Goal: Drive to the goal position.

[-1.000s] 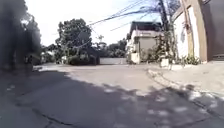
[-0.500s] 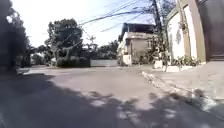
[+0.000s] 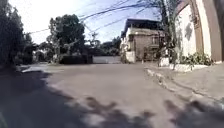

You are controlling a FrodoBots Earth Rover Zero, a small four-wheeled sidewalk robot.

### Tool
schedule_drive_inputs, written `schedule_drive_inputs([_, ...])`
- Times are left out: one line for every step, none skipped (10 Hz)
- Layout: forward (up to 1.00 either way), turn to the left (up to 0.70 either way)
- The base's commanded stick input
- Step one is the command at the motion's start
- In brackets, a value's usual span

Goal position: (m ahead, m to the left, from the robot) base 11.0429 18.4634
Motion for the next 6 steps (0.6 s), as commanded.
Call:
schedule_drive_inputs([1.00,0.00])
schedule_drive_inputs([1.00,0.00])
schedule_drive_inputs([1.00,0.00])
schedule_drive_inputs([1.00,0.00])
schedule_drive_inputs([1.00,0.00])
schedule_drive_inputs([1.00,0.01])
